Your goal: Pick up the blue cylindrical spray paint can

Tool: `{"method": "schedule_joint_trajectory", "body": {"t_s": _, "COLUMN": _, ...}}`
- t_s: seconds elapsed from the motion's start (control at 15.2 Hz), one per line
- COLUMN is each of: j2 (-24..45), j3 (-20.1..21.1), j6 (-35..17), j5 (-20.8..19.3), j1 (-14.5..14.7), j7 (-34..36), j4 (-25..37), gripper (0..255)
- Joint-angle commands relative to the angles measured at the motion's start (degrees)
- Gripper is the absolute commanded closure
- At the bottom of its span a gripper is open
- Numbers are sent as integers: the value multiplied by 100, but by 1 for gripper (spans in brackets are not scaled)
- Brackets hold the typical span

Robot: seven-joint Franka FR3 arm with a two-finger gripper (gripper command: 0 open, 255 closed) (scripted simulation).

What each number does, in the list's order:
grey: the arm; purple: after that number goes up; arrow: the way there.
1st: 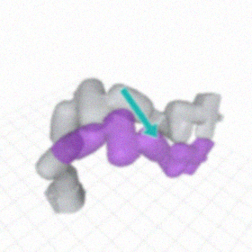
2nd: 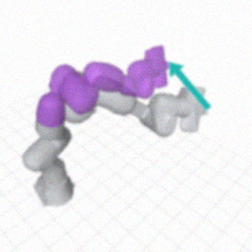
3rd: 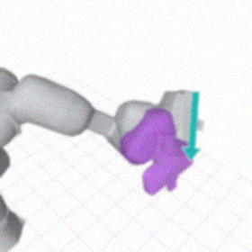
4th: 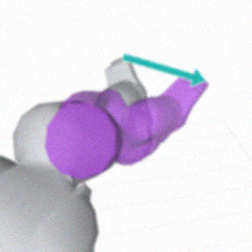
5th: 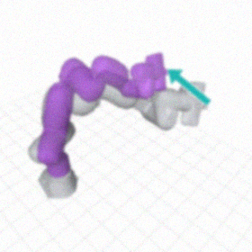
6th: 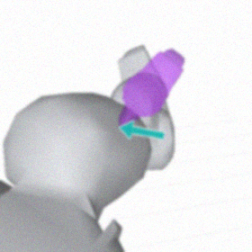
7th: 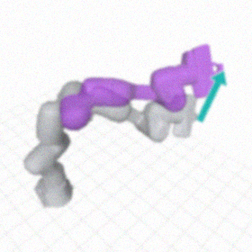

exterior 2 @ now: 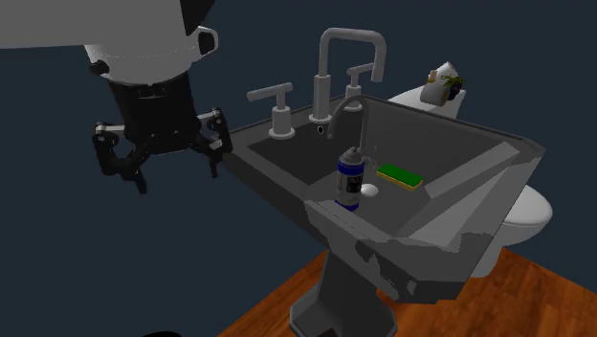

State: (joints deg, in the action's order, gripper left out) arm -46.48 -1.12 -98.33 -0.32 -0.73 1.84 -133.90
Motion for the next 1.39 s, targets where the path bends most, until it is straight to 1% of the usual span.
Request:
{"method": "schedule_joint_trajectory", "body": {"t_s": 0.0, "j2": 0, "j3": 0, "j6": 0, "j5": 0, "j1": 0, "j7": 0, "j4": 0, "gripper": 0}}
{"method": "schedule_joint_trajectory", "body": {"t_s": 0.26, "j2": -187, "j3": -731, "j6": -582, "j5": -107, "j1": -82, "j7": -739, "j4": -336, "gripper": 0}}
{"method": "schedule_joint_trajectory", "body": {"t_s": 0.46, "j2": -202, "j3": -1315, "j6": -1018, "j5": -149, "j1": -111, "j7": -1313, "j4": -487, "gripper": 0}}
{"method": "schedule_joint_trajectory", "body": {"t_s": 0.79, "j2": -4, "j3": -2367, "j6": -1712, "j5": -92, "j1": -24, "j7": -2326, "j4": -530, "gripper": 0}}
{"method": "schedule_joint_trajectory", "body": {"t_s": 1.06, "j2": 315, "j3": -3301, "j6": -2194, "j5": 112, "j1": 248, "j7": -3199, "j4": -369, "gripper": 0}}
{"method": "schedule_joint_trajectory", "body": {"t_s": 1.19, "j2": 508, "j3": -3811, "j6": -2394, "j5": 278, "j1": 475, "j7": -3659, "j4": -222, "gripper": 0}}
{"method": "schedule_joint_trajectory", "body": {"t_s": 1.32, "j2": 714, "j3": -4359, "j6": -2558, "j5": 489, "j1": 774, "j7": -4135, "j4": -29, "gripper": 0}}
